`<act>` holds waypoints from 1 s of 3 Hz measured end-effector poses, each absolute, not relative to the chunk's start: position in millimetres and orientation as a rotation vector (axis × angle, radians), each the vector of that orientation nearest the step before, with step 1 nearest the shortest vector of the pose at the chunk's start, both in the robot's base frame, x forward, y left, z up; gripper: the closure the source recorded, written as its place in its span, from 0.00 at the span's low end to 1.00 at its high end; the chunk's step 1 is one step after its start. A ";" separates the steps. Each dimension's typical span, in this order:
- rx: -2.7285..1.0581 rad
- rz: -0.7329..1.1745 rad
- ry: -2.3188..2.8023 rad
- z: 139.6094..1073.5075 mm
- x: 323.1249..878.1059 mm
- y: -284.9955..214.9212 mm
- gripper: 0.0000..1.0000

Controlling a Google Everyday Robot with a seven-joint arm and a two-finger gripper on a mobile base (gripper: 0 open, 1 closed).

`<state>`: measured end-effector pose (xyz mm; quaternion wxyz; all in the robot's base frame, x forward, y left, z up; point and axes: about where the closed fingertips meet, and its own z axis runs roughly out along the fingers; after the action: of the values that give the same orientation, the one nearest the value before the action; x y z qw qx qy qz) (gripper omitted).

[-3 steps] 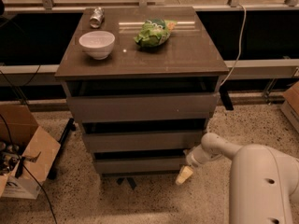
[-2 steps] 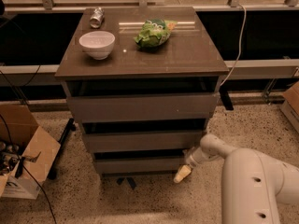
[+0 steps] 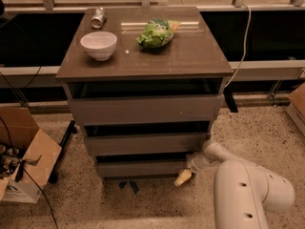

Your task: Open bottom drawer

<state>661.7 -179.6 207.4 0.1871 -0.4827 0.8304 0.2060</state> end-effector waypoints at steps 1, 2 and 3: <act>-1.345 0.622 2.349 193.5 655.3 -179.8 0.15; -1.343 0.626 2.352 195.2 653.7 -181.1 0.39; -1.343 0.626 2.352 199.5 653.7 -181.1 0.62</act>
Offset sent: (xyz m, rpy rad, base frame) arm -0.0345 -0.0143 -0.0222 0.0372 0.0811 -0.0094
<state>653.7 -181.1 199.5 0.1801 -0.4753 0.8322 0.2215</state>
